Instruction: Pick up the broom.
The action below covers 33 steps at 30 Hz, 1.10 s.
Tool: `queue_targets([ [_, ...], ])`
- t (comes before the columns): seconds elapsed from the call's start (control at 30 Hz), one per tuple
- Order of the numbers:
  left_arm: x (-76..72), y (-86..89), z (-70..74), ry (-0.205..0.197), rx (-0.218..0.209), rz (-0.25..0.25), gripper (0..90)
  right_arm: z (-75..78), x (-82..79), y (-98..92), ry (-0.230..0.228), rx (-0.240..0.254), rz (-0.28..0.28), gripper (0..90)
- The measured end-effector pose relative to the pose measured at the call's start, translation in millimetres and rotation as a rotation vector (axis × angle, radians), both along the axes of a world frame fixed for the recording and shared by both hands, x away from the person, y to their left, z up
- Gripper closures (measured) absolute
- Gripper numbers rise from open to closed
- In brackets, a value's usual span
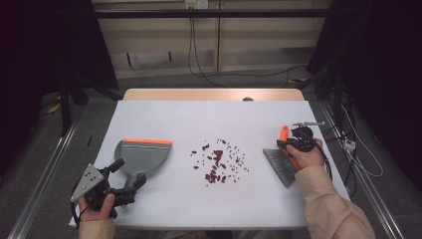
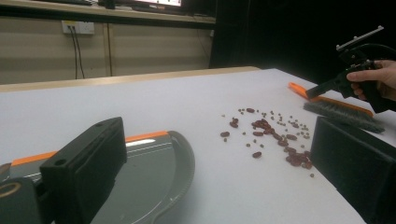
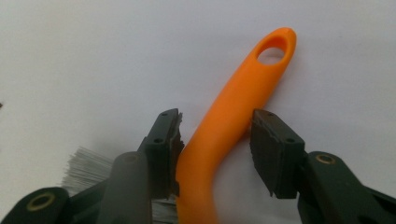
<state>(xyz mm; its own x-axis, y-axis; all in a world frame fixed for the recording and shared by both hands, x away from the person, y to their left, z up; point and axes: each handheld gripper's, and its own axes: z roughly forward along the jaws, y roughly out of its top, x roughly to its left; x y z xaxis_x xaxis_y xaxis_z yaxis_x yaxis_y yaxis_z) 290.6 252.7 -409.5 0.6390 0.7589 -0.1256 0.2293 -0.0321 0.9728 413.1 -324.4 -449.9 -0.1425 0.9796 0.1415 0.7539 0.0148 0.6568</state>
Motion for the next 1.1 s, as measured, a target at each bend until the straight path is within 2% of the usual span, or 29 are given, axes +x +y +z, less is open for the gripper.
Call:
queue_targets([
  [0.13,0.1,-0.8,-0.4,0.005,0.002,-0.004,3.9,-1.7,1.4,2.3,0.008,0.014,0.007,57.0],
  [0.2,0.4,-0.9,-0.5,0.005,0.005,-0.004,3.9,-1.6,1.5,5.6,0.008,-0.012,0.019,58.4],
  [0.5,1.3,-2.4,-0.8,0.004,0.008,-0.009,3.9,1.3,3.6,16.5,0.039,-0.049,0.090,69.3],
  [0.63,0.7,-1.9,-0.8,0.005,0.004,-0.004,3.9,2.5,3.9,22.3,0.048,-0.102,0.128,69.0],
  [0.77,0.4,-1.2,-0.4,0.005,0.004,-0.005,3.9,2.9,4.9,23.6,0.059,-0.127,0.148,68.5],
  [0.83,0.2,-1.2,-0.3,0.003,0.003,-0.004,3.9,2.2,5.2,23.2,0.050,-0.137,0.163,68.3],
  [0.97,0.1,-1.3,0.1,0.003,0.006,-0.005,3.9,2.1,5.7,22.6,0.065,-0.114,0.152,68.3],
  [1.1,0.0,-1.2,0.1,0.003,0.010,-0.003,3.9,3.2,8.4,24.5,0.086,-0.123,0.140,68.2],
])
